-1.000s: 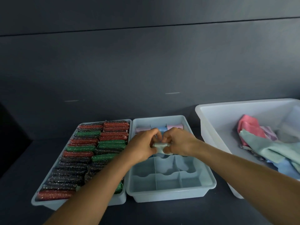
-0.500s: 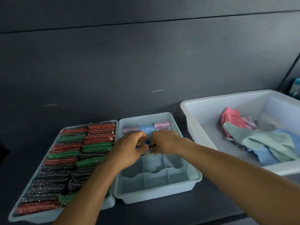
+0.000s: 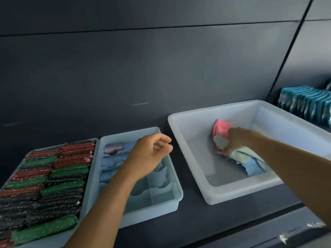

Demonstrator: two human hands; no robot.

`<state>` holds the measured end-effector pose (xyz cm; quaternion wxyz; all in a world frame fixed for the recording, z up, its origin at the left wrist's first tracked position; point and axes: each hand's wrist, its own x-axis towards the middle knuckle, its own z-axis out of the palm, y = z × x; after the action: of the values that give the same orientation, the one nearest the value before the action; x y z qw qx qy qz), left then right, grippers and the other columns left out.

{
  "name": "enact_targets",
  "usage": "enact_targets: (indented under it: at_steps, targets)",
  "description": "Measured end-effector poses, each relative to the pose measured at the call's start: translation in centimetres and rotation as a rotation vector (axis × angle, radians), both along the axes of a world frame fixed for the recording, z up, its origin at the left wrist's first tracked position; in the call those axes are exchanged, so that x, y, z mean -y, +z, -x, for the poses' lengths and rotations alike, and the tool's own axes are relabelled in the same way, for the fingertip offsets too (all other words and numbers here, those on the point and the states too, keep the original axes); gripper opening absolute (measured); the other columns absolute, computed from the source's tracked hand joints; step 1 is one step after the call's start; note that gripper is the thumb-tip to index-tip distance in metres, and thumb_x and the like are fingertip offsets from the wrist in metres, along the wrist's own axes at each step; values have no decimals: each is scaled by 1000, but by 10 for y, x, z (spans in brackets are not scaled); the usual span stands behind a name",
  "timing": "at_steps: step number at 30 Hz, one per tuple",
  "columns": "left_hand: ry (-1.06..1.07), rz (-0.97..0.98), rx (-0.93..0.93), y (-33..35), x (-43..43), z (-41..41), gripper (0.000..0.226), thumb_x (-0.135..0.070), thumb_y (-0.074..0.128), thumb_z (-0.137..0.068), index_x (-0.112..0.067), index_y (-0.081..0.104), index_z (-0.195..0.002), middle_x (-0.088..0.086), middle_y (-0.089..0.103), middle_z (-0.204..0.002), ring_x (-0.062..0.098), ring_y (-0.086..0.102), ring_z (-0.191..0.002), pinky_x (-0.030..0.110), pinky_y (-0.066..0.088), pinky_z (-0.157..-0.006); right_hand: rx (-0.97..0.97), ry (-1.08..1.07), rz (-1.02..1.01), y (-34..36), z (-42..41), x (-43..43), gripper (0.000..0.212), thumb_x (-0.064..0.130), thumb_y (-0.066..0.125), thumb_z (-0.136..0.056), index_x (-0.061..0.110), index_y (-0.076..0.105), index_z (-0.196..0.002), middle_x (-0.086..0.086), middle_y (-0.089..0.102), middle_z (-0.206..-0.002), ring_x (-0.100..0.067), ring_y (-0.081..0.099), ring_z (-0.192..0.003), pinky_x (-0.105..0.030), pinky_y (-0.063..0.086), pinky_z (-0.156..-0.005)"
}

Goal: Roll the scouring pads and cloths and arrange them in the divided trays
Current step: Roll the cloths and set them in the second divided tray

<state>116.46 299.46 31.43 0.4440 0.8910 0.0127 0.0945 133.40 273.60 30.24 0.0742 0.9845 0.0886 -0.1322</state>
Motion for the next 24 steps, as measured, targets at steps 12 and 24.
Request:
enact_targets:
  at_steps: [12, 24]
  targets:
    - [26, 466, 16, 25, 45, -16, 41, -38, 70, -87, -26, 60, -125, -11, 70, -112, -1, 64, -104, 27, 50, -96, -184, 68, -1474, 81, 30, -20, 19, 25, 77, -75, 8, 71, -82, -4, 67, -71, -17, 62, -62, -26, 49, -61]
    - [-130, 801, 107, 87, 15, -13, 28, -21, 70, -85, -13, 68, -112, 7, 74, -102, 22, 70, -95, 42, 48, -91, -326, 424, -1774, 132, 80, -81, 28, 15, 71, -72, 7, 67, -99, -8, 69, -88, -23, 66, -81, -35, 56, -73]
